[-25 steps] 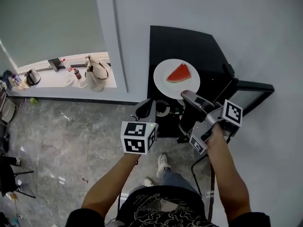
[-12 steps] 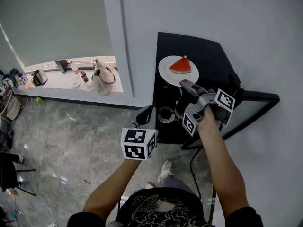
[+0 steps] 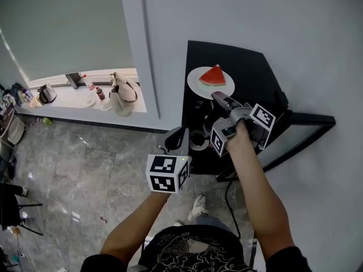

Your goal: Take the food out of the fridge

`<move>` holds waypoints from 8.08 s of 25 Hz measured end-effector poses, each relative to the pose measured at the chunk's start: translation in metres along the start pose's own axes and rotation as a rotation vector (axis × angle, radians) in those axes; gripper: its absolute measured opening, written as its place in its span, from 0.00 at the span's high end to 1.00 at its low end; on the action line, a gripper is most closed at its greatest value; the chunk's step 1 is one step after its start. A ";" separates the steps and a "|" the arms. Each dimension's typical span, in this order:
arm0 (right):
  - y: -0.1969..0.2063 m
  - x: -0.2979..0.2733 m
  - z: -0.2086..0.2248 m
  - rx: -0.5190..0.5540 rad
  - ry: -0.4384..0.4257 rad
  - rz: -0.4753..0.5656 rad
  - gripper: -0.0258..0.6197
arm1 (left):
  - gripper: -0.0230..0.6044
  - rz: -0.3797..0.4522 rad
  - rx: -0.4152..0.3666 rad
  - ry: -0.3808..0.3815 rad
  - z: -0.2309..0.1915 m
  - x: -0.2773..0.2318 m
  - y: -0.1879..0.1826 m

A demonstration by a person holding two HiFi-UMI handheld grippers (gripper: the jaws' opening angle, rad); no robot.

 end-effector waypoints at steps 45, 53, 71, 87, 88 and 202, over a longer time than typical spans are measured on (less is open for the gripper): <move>0.065 0.150 0.072 1.336 0.321 -0.139 0.95 | 0.96 -0.096 -0.024 0.130 0.078 0.023 0.055; 0.033 0.157 0.110 1.048 0.256 -0.074 0.95 | 0.96 -0.135 -0.030 0.163 0.089 -0.002 0.079; -0.112 0.120 0.269 0.453 0.283 0.155 0.84 | 0.96 -0.198 0.005 0.172 0.093 -0.136 0.129; -0.160 0.079 0.356 0.168 0.356 0.213 0.88 | 0.96 -0.301 -0.014 0.108 0.060 -0.172 0.151; -0.160 0.079 0.356 0.170 0.356 0.214 0.91 | 0.96 -0.302 -0.013 0.109 0.060 -0.172 0.151; -0.089 0.123 -0.013 0.298 -0.084 0.190 0.85 | 0.96 -0.023 -0.063 0.176 0.092 -0.052 0.006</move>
Point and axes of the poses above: the fingertips, and each gripper's own axes: x backward along the fingers, z to its right, y out of its underside, the point moved 4 cm from there along x, backward along the fingers, and after that the axes turned 3 degrees about x, right-handed, at the moved point
